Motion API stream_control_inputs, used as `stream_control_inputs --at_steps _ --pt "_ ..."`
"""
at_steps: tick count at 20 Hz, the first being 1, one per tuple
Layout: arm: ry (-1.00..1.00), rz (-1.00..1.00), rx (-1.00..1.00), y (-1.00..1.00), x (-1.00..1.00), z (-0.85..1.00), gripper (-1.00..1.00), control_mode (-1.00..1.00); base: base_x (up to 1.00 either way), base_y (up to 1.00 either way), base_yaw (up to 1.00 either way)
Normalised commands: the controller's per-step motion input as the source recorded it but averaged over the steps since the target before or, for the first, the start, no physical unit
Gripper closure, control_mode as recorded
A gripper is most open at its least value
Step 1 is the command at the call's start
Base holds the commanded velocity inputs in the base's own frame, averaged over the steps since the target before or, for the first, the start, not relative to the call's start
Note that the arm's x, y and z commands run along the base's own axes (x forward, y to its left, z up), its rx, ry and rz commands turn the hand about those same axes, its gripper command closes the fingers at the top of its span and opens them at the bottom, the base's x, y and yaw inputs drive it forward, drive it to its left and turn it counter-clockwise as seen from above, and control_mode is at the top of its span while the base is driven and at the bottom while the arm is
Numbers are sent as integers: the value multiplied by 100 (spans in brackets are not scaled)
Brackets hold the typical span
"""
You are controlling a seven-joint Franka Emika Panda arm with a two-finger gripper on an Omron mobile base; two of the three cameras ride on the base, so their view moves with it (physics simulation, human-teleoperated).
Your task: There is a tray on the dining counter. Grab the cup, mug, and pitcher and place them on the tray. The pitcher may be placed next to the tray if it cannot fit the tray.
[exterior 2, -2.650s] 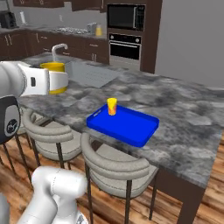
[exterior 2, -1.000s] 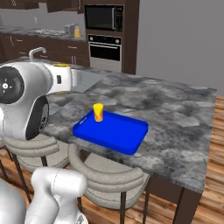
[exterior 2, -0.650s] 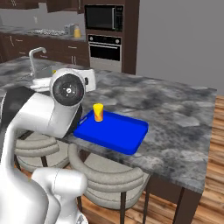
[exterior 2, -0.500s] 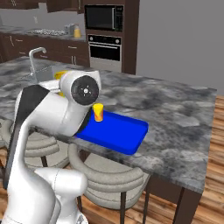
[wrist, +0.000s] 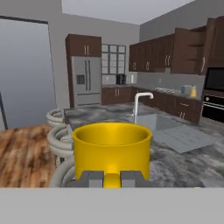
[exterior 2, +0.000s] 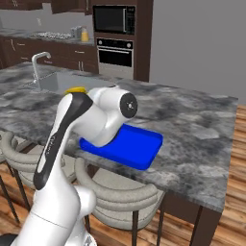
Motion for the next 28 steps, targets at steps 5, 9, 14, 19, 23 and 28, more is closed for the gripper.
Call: stream_control_inputs --at_steps 5,9,14,19,23,28 --pt "0 15 1 0 36 -54 100 -100 0 0 0" --pt "0 14 0 -2 23 -62 100 -100 0 0 0" --pt "0 15 0 -1 21 -49 100 -100 0 0 0" --pt "0 16 0 -1 29 -46 100 -100 0 0 0" --pt "0 11 0 -1 28 -40 100 -100 0 0 0" --pt "0 5 0 0 29 -49 100 -100 0 0 0"
